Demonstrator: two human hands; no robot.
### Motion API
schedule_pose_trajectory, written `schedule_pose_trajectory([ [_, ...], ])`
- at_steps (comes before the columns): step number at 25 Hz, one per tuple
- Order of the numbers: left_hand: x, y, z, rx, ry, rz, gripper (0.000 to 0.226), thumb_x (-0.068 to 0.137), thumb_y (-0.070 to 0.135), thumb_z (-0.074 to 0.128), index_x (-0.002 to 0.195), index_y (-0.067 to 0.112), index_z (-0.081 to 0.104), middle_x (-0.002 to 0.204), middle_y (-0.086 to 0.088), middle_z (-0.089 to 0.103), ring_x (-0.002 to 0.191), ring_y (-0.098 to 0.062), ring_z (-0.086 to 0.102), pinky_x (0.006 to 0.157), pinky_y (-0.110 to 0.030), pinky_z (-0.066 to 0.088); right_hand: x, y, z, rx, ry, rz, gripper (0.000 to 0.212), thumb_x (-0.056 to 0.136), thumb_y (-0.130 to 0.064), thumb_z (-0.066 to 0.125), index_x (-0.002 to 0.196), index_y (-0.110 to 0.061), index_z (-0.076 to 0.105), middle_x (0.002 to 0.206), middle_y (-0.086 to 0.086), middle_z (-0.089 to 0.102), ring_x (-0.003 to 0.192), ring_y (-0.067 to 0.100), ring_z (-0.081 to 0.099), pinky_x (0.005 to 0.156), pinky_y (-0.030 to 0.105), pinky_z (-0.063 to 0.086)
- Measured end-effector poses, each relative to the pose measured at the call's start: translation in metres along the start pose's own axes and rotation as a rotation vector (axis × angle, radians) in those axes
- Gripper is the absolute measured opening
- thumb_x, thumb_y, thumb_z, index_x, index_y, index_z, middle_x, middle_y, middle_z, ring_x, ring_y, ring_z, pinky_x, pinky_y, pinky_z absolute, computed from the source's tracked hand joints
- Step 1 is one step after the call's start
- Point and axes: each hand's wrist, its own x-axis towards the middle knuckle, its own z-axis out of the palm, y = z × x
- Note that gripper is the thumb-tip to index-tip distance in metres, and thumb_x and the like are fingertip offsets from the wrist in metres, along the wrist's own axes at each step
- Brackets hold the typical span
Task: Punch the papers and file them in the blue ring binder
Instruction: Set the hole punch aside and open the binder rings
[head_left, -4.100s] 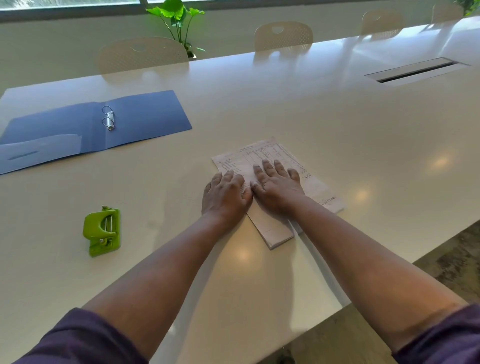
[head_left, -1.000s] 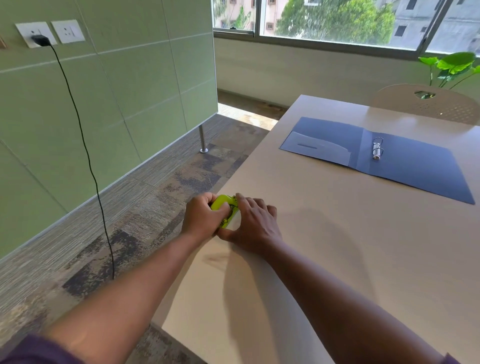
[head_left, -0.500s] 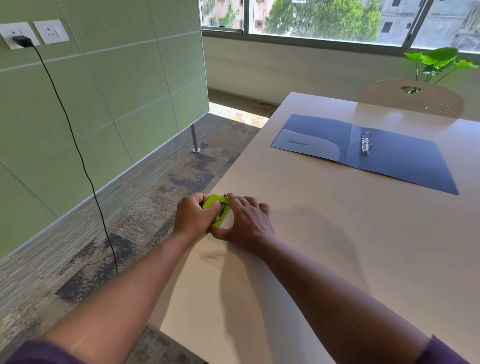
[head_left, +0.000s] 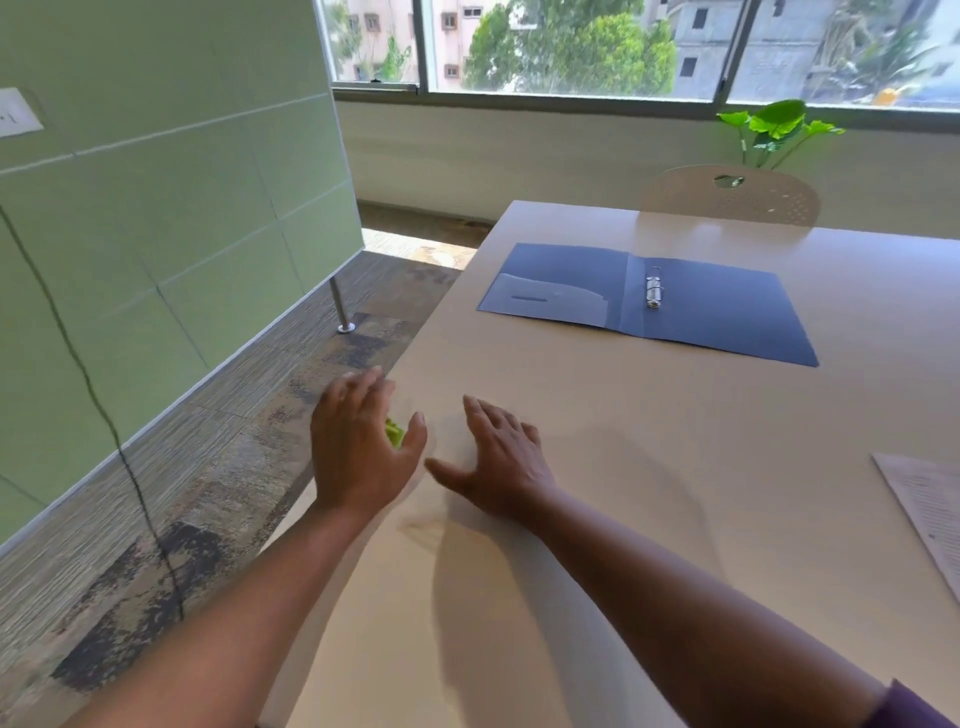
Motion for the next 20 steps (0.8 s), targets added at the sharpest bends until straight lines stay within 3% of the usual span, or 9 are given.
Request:
schedule_pose_trajectory([
  [3, 0.015, 0.050, 0.026, -0.127, -0.138, 0.112, 0.053, 0.085, 0.044, 0.054, 0.114, 0.005, 0.074, 0.125, -0.013, 0.071, 0.117, -0.035, 0.063, 0.104, -0.043, 0.048, -0.014, 0.067, -0.037, -0.080, 0.110, 0.111, 0.097, 0.079, -0.076, 0.031, 0.159, -0.020, 0.031, 0.165, 0.002, 0.035, 0.150, 0.022, 0.032, 0.118, 0.039, 0.026],
  [8, 0.028, 0.128, 0.092, -0.238, -0.390, 0.227, 0.061, 0.088, 0.050, 0.045, 0.124, 0.007, 0.070, 0.144, -0.013, 0.060, 0.135, -0.031, 0.053, 0.112, -0.043, 0.044, -0.035, 0.183, -0.086, -0.088, 0.242, 0.422, 0.076, 0.089, -0.058, 0.039, 0.152, -0.016, 0.045, 0.160, 0.007, 0.044, 0.146, 0.028, 0.038, 0.117, 0.041, 0.030],
  [12, 0.052, 0.178, 0.135, -0.143, -0.640, 0.286, 0.069, 0.094, 0.061, 0.040, 0.152, 0.023, 0.043, 0.171, -0.002, 0.013, 0.158, -0.022, 0.006, 0.126, -0.041, 0.015, -0.026, 0.235, -0.104, 0.046, 0.334, 0.618, 0.058, 0.098, -0.043, 0.049, 0.146, -0.011, 0.051, 0.155, 0.010, 0.049, 0.143, 0.030, 0.041, 0.117, 0.042, 0.031],
  [15, 0.082, 0.197, 0.164, -0.093, -0.734, 0.322, 0.080, 0.093, 0.070, 0.032, 0.161, 0.032, 0.017, 0.171, 0.005, -0.013, 0.156, -0.016, -0.018, 0.127, -0.042, 0.000, -0.007, 0.259, -0.113, 0.041, 0.368, 0.655, 0.057, 0.099, -0.042, 0.048, 0.149, -0.014, 0.048, 0.159, 0.008, 0.044, 0.147, 0.029, 0.036, 0.118, 0.043, 0.028],
  [20, 0.127, 0.221, 0.210, -0.013, -0.774, 0.338, 0.089, 0.089, 0.080, 0.024, 0.162, 0.038, -0.003, 0.168, 0.004, -0.025, 0.151, -0.020, -0.032, 0.124, -0.048, -0.014, 0.031, 0.293, -0.122, -0.096, 0.241, 0.663, 0.072, 0.098, -0.056, 0.038, 0.162, -0.027, 0.021, 0.173, 0.005, 0.011, 0.159, 0.026, 0.005, 0.123, 0.047, 0.012],
])
